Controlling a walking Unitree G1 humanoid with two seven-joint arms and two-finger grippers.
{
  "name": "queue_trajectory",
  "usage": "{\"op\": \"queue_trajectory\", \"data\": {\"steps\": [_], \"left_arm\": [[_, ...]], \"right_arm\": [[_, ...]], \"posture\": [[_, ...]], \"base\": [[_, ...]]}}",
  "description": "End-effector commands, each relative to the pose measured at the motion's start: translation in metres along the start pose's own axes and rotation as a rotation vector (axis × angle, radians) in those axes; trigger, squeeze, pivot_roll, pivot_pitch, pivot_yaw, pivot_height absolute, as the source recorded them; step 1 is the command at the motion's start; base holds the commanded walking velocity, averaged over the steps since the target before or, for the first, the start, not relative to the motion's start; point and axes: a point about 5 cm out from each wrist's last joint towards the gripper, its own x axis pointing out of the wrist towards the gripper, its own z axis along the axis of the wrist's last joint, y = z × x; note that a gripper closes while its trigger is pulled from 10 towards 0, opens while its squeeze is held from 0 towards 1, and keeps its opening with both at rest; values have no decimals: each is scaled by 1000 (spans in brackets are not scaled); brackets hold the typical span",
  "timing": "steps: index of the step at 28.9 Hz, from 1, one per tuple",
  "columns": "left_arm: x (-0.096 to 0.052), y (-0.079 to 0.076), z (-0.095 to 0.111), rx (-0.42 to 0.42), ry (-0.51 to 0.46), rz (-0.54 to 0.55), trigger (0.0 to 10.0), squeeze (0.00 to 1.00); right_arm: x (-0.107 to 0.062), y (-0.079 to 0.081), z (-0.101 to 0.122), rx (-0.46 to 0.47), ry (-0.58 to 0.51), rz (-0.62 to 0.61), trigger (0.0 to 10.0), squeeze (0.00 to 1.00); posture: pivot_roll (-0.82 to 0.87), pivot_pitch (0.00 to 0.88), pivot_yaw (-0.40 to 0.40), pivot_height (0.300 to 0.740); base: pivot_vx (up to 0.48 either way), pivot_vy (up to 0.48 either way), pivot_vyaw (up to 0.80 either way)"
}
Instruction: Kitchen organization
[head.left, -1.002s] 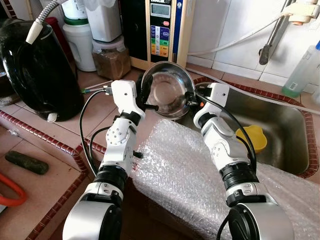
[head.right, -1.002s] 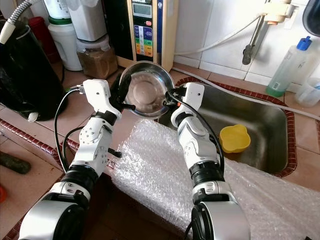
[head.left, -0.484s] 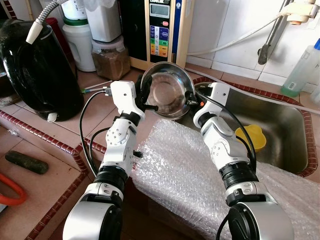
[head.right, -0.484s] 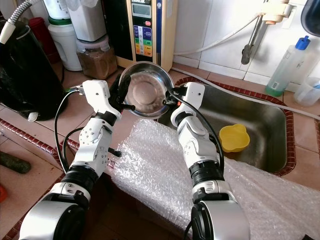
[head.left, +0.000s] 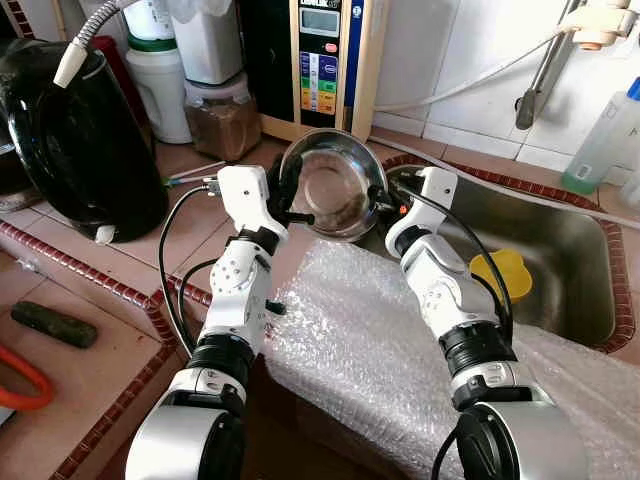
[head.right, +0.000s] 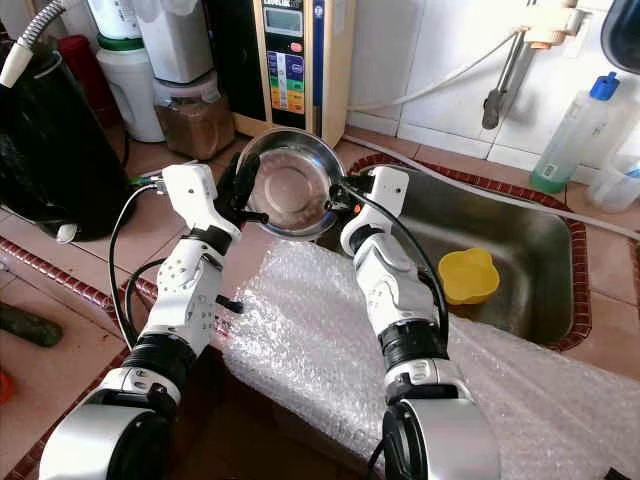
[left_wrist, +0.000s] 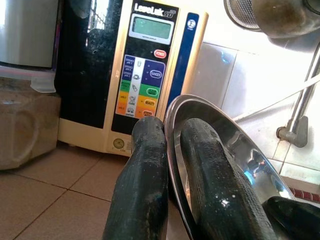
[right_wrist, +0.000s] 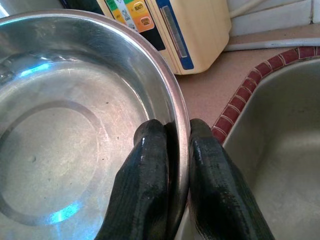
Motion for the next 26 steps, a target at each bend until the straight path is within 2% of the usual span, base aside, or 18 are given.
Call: {"op": "queue_trajectory", "data": {"steps": [1, 2, 3, 8, 9, 10, 13, 14, 15, 26], "left_arm": [[8, -8, 22, 27, -110, -71, 0, 0], [7, -8, 21, 27, -110, -71, 0, 0], [7, -8, 21, 27, -109, -70, 0, 0], [7, -8, 20, 25, -108, -69, 0, 0], [7, -8, 21, 25, -108, -68, 0, 0], [7, -8, 21, 25, -109, -66, 0, 0], [6, -7, 21, 23, -109, -64, 0, 0], [6, -7, 21, 24, -109, -64, 0, 0], [6, -7, 21, 23, -110, -63, 0, 0], [6, -5, 21, 24, -109, -61, 0, 0]], "right_arm": [[-5, -21, -4, 11, 21, -94, 10000, 0], [-5, -21, -3, 13, 20, -96, 10000, 427], [-5, -21, -4, 11, 25, -97, 10000, 1000], [-5, -22, -8, -6, 59, -96, 10000, 1000], [-5, -21, -9, 0, 68, -87, 10000, 243], [-5, -20, -10, 8, 78, -73, 10000, 0], [-5, -20, -12, 8, 89, -78, 10000, 0], [-5, -21, -13, 14, 89, -79, 7294, 0], [-5, -21, -13, 27, 86, -81, 0, 0], [-5, -21, -14, 63, 100, -75, 0, 0]], "posture": [[-3, 0, 7, 740], [-4, 0, 6, 740], [-4, 0, 6, 740], [-5, 0, 3, 740], [-5, 0, 3, 740], [-4, 0, 3, 740], [-5, 0, 2, 740], [-3, 0, 2, 740], [-3, 0, 2, 740], [-1, 0, 4, 740]], "base": [[0, 0, 0], [0, 0, 0], [0, 0, 0], [0, 0, 0], [0, 0, 0], [0, 0, 0], [0, 0, 0], [0, 0, 0], [0, 0, 0], [0, 0, 0]]}}
